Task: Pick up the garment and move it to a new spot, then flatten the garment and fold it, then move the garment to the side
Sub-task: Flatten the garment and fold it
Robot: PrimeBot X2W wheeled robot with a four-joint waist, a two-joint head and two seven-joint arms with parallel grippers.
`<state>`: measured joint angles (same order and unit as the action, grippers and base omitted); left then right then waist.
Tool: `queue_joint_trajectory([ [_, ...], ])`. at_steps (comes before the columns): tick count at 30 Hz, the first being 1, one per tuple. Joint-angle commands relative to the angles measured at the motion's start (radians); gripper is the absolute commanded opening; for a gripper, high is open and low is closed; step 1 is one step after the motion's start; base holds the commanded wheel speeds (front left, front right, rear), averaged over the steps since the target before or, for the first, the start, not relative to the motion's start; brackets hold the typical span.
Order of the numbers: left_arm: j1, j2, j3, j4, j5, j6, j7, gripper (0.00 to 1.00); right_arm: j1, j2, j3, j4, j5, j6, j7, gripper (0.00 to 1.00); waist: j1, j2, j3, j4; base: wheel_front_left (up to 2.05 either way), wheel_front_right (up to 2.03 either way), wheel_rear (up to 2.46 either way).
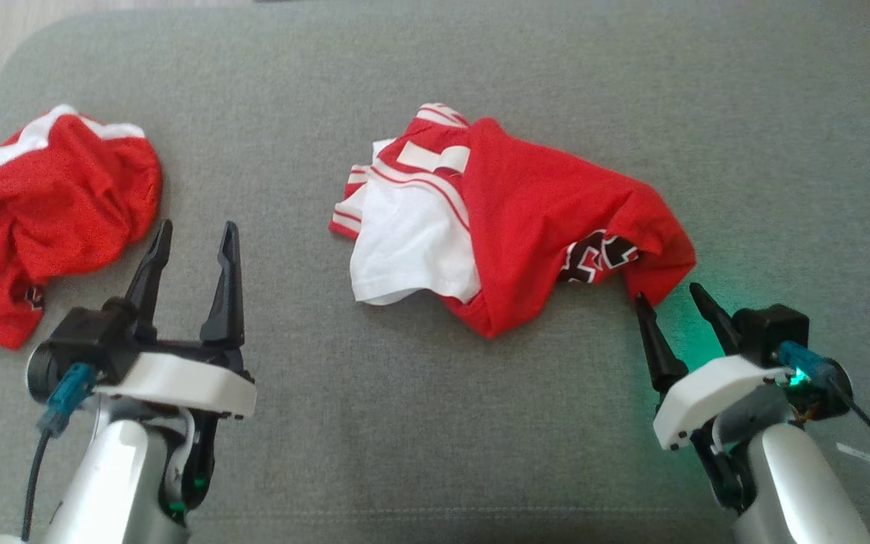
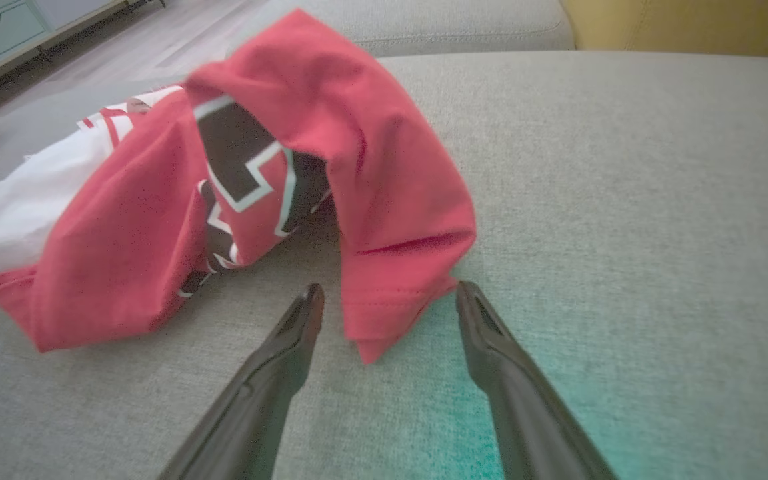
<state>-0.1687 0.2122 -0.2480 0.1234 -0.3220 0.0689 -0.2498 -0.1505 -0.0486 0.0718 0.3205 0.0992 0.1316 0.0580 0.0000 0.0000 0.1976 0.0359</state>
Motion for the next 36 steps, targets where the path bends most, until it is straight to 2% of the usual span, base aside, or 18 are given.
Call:
queue_joint_trajectory([
  [1,-0.058,0.007,0.039,-0.029,0.013,-0.009,-0.012,1.00,-0.052,-0.007,0.024,0.012,-0.013,-0.001,-0.011,1.00,0.0000,0.0000,0.028,0.015,0.00,0.00,0.00],
  [3,-0.065,-0.001,0.043,-0.026,0.019,-0.016,-0.012,1.00,-0.073,-0.006,0.021,0.043,-0.015,-0.001,-0.013,1.00,0.0000,0.0000,0.035,0.018,0.00,0.00,0.00],
  [4,-0.068,-0.004,0.045,-0.024,0.023,-0.019,-0.012,1.00,-0.083,-0.006,0.016,0.060,-0.015,-0.001,-0.012,0.75,0.0000,0.0000,0.038,0.019,0.00,0.00,0.00],
  [6,-0.074,-0.011,0.050,-0.021,0.029,-0.025,-0.012,1.00,-0.099,-0.005,0.011,0.085,-0.017,-0.001,-0.013,0.00,0.0000,0.0000,0.043,0.020,0.00,0.00,0.00],
  [16,-0.086,-0.035,0.081,-0.017,0.055,-0.047,-0.012,1.00,-0.155,-0.042,-0.055,0.068,-0.042,-0.001,-0.039,0.00,0.0000,0.0000,0.060,0.011,0.00,0.00,0.00],
  [24,-0.101,-0.054,0.106,-0.021,0.075,-0.069,-0.012,1.00,-0.244,-0.163,-0.159,0.025,-0.093,-0.001,-0.018,0.00,0.0000,0.0000,0.088,-0.001,0.00,0.00,0.00],
  [30,-0.128,-0.070,0.116,-0.022,0.090,-0.091,-0.012,1.00,-0.331,-0.234,-0.206,0.087,-0.107,-0.001,-0.038,0.00,0.0000,0.0000,0.125,0.007,0.00,0.00,0.00],
  [36,-0.147,-0.083,0.128,-0.023,0.103,-0.111,-0.012,1.00,-0.390,-0.257,-0.225,0.229,-0.126,-0.001,-0.087,0.00,0.0000,0.0000,0.157,0.015,0.00,0.00,0.00],
])
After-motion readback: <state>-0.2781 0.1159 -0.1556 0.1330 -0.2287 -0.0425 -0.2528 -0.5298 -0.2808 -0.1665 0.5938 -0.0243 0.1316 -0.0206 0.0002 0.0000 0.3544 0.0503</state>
